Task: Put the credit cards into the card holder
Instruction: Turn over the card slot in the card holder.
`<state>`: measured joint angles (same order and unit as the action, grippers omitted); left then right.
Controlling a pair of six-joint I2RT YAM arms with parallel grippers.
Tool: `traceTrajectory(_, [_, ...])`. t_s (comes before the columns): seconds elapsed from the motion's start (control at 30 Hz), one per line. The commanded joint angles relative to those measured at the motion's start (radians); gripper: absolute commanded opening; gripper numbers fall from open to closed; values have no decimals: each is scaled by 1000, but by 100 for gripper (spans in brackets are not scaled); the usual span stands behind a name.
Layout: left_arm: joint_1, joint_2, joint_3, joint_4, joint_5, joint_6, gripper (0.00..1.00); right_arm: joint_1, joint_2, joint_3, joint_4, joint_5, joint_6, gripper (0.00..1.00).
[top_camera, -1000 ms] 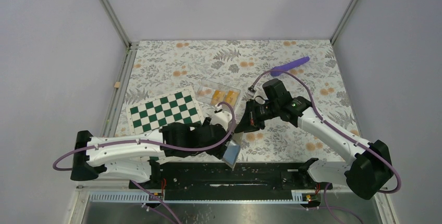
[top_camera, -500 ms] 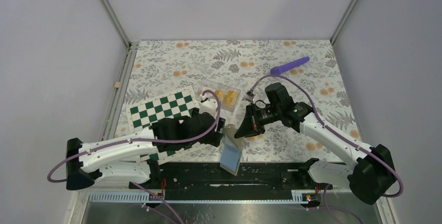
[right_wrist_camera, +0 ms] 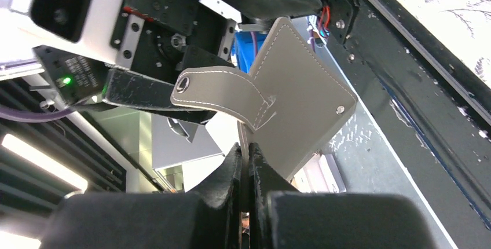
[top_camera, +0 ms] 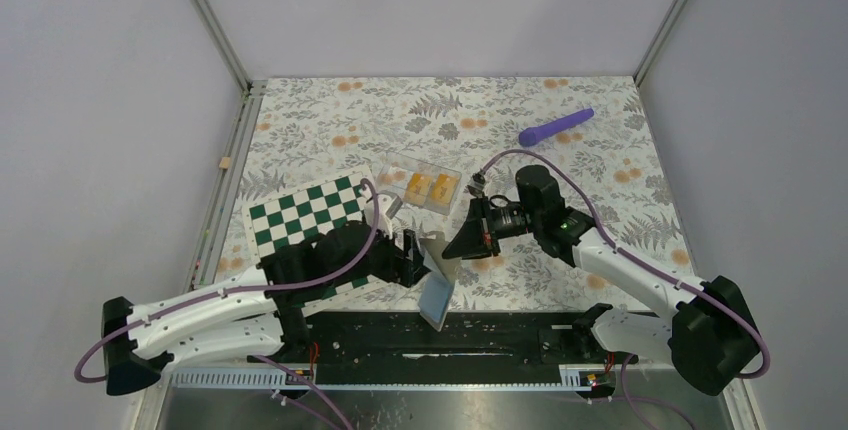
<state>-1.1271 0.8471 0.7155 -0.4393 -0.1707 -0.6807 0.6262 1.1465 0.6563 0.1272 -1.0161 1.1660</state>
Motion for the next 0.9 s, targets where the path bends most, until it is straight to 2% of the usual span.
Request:
traceTrajectory(0.0, [41, -97, -77, 228, 117, -69, 77, -2, -19, -1, 211, -60, 128, 0])
traceTrajectory(0.33, [188, -222, -215, 424, 356, -128, 78, -2, -23, -4, 301, -113, 175, 0])
traceTrajectory(0.5, [221, -237, -241, 561, 523, -121, 78, -2, -23, 16, 345, -168, 188, 0])
traceTrajectory(0.63, [231, -226, -233, 620, 600, -113, 77, -2, -16, 27, 425, -204, 230, 0])
traceTrajectory(0.73, [240, -225, -224, 630, 626, -113, 67, -3, -9, 34, 480, -216, 265, 0])
traceTrajectory(0.87, [249, -240, -218, 631, 635, -137, 39, -3, 6, 45, 495, -216, 272, 0])
